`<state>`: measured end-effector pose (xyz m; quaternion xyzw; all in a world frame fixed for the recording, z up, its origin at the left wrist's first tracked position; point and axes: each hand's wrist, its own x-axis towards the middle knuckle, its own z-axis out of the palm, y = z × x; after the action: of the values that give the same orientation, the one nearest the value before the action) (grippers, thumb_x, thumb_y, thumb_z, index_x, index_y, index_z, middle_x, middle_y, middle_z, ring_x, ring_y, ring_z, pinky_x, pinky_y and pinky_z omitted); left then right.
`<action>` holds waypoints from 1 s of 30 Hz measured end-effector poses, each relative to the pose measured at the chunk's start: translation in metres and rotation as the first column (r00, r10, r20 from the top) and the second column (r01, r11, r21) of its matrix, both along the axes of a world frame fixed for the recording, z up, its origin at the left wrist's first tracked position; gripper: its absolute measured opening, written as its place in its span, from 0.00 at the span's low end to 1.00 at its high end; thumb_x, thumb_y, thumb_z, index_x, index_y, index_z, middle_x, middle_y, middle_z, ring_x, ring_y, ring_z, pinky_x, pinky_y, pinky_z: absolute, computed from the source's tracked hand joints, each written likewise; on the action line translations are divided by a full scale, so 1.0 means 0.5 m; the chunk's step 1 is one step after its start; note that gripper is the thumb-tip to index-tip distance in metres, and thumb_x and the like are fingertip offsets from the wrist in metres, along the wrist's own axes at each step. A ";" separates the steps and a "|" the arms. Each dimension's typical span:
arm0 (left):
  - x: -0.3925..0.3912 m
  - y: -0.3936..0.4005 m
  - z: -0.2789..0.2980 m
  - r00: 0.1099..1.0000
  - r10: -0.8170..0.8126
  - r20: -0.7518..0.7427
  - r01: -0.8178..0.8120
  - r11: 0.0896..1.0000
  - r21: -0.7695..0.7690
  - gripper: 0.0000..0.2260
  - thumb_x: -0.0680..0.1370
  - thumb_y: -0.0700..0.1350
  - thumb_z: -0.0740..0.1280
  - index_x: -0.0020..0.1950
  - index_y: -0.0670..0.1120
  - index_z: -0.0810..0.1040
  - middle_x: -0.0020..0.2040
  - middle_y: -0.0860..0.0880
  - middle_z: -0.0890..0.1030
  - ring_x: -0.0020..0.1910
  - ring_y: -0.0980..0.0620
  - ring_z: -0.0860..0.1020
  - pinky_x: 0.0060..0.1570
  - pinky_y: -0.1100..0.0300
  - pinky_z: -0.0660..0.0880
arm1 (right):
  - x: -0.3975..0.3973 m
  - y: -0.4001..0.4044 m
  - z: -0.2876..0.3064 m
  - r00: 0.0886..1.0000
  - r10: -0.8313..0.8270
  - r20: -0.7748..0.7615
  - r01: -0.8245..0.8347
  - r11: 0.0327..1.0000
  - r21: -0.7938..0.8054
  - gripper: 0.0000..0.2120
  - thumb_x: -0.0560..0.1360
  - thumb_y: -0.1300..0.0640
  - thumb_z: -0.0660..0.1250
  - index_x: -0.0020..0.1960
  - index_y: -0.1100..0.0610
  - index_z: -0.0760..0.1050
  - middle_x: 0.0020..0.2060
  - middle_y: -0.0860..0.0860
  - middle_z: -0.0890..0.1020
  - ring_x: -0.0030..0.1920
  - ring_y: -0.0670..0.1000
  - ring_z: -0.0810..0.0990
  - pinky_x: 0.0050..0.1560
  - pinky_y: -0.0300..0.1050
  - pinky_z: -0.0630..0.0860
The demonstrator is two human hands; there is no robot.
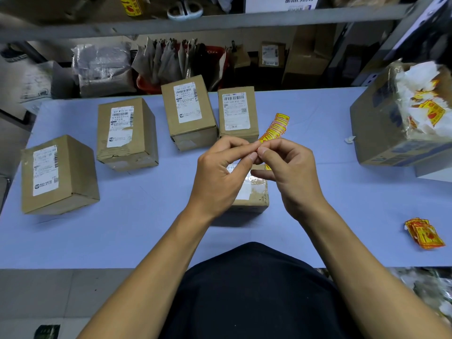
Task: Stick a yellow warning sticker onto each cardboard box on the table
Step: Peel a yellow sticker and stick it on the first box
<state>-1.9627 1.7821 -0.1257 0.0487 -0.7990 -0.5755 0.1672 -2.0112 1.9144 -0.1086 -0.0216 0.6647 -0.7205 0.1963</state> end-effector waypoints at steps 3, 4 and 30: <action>0.001 0.001 0.000 1.000 0.007 0.002 -0.007 1.000 0.000 0.12 0.78 0.37 0.69 0.61 0.44 0.82 0.50 0.45 0.80 0.51 0.50 0.81 0.51 0.52 0.80 | 0.000 -0.004 -0.002 1.000 -0.004 -0.014 0.004 1.000 0.009 0.08 0.80 0.66 0.65 0.43 0.60 0.79 0.34 0.47 0.82 0.40 0.46 0.82 0.46 0.49 0.84; 0.001 0.001 0.002 1.000 0.011 0.006 -0.011 1.000 0.007 0.11 0.78 0.37 0.69 0.60 0.44 0.83 0.50 0.45 0.80 0.51 0.51 0.81 0.51 0.54 0.79 | 0.001 -0.005 -0.002 1.000 0.003 -0.022 -0.003 1.000 0.008 0.08 0.80 0.66 0.65 0.43 0.60 0.79 0.34 0.46 0.83 0.41 0.46 0.82 0.46 0.48 0.83; -0.004 0.040 -0.013 0.971 0.125 0.204 -0.180 0.943 0.280 0.09 0.78 0.33 0.68 0.53 0.43 0.85 0.49 0.45 0.84 0.47 0.53 0.84 0.51 0.57 0.80 | -0.008 0.003 -0.034 1.000 -0.003 -0.007 0.004 0.998 0.068 0.08 0.77 0.67 0.64 0.41 0.61 0.77 0.34 0.47 0.81 0.40 0.47 0.82 0.50 0.57 0.83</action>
<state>-1.9645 1.8023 -0.1324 0.1879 -0.7093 -0.6673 0.1279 -2.0154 1.9160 -0.1256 -0.0164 0.6897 -0.6976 0.1932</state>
